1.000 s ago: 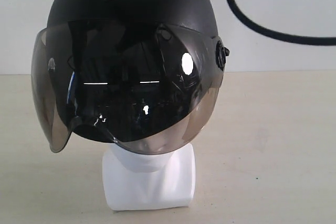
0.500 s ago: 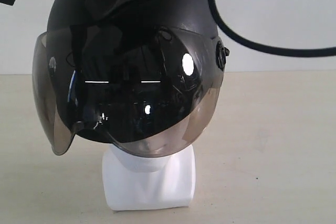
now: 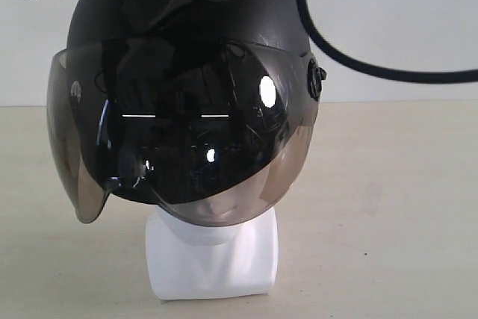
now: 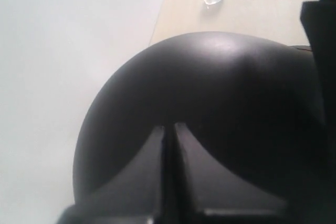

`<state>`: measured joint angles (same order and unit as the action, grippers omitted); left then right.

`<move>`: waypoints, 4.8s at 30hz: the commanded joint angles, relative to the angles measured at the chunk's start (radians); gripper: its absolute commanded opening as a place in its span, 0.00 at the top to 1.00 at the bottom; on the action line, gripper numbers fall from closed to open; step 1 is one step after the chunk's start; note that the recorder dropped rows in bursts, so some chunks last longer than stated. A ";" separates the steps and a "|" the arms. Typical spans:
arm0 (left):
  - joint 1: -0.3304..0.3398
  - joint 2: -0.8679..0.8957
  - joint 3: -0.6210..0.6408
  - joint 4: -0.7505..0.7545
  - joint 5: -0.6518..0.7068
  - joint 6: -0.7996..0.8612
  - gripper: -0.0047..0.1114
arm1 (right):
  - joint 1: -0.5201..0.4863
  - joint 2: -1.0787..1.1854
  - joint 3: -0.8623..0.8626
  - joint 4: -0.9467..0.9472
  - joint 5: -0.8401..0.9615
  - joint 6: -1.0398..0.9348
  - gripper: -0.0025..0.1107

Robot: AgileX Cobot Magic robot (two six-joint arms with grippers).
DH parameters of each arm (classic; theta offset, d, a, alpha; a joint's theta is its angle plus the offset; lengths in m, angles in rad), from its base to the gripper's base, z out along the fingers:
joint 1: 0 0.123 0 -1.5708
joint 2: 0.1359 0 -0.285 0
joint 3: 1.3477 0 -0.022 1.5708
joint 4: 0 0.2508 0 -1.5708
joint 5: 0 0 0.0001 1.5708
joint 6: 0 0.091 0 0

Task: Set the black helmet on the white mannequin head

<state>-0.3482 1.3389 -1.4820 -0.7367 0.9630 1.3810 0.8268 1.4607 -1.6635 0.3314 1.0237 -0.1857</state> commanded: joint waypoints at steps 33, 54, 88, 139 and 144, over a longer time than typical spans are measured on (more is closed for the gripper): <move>0.212 0.119 0.078 -0.753 0.245 0.420 0.92 | 0.001 -0.020 0.005 -0.023 0.073 0.004 0.98; 0.196 0.262 0.078 -0.834 0.258 0.514 0.92 | 0.001 -0.022 0.005 -0.001 0.039 0.020 0.98; 0.161 0.299 0.078 -0.796 0.258 0.503 0.92 | 0.001 -0.022 0.007 0.009 0.071 0.016 0.98; 0.161 0.299 0.078 -0.767 0.258 0.481 0.92 | 0.001 0.027 0.132 -0.038 0.107 0.028 0.98; 0.161 0.299 0.078 -0.766 0.258 0.481 0.92 | 0.001 0.027 0.131 -0.042 0.108 0.023 0.98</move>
<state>-0.1783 1.6189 -1.4121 -1.5775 1.2398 1.8682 0.8366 1.4702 -1.5516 0.3737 1.1189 -0.1558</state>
